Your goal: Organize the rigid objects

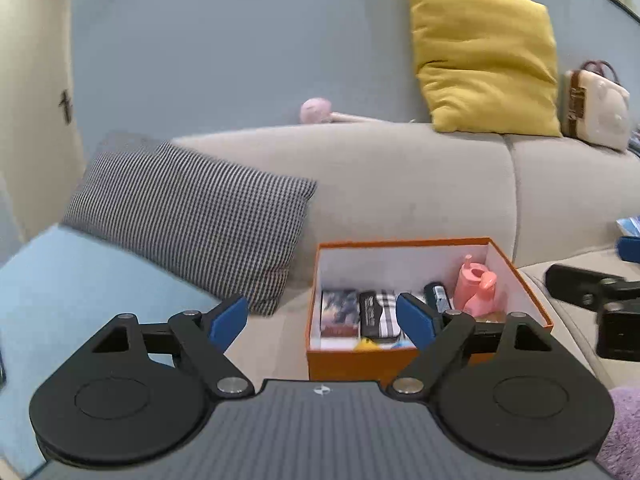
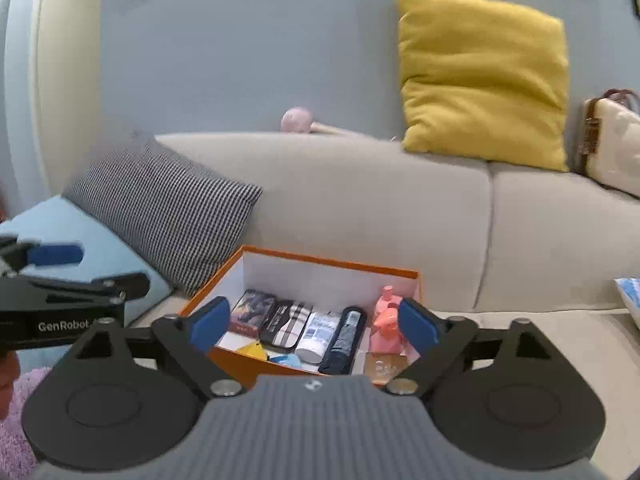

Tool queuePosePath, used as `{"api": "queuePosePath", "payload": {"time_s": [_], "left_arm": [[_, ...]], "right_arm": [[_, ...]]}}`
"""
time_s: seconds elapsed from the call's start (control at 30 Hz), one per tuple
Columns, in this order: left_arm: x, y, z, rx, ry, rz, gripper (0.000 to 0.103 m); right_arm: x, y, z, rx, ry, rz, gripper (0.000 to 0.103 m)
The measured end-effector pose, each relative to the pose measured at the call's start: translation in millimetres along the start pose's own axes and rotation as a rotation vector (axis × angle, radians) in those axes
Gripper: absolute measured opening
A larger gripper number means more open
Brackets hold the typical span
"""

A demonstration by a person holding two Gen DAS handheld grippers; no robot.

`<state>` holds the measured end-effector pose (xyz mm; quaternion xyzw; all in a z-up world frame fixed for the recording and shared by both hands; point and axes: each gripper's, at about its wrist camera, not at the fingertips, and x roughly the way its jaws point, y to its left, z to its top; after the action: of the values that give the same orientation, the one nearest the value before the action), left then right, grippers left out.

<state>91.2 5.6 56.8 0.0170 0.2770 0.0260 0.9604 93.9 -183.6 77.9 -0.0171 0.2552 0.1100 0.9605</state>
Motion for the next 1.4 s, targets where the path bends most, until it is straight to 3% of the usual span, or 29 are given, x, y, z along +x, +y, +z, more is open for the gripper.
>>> {"api": "queuePosePath", "payload": {"time_s": [0.17, 0.53, 1.4], "left_arm": [[-5.7, -0.5, -19.7, -0.049, 0.011, 0.015, 0.098], [-11.6, -15.9, -40.7, -0.013, 0.069, 0.012, 0.098], [-13.1, -17.1, -44.4, -0.006, 0.08, 0.004, 0.098]], "right_arm": [[-14.2, 6.9, -21.2, 0.034, -0.055, -0.044, 0.099], [-13.9, 3.3, -49.2, 0.1, 0.027, -0.06, 0.099], [-9.7, -1.7, -56.2, 0.121, 0.06, -0.049, 0.099]]}}
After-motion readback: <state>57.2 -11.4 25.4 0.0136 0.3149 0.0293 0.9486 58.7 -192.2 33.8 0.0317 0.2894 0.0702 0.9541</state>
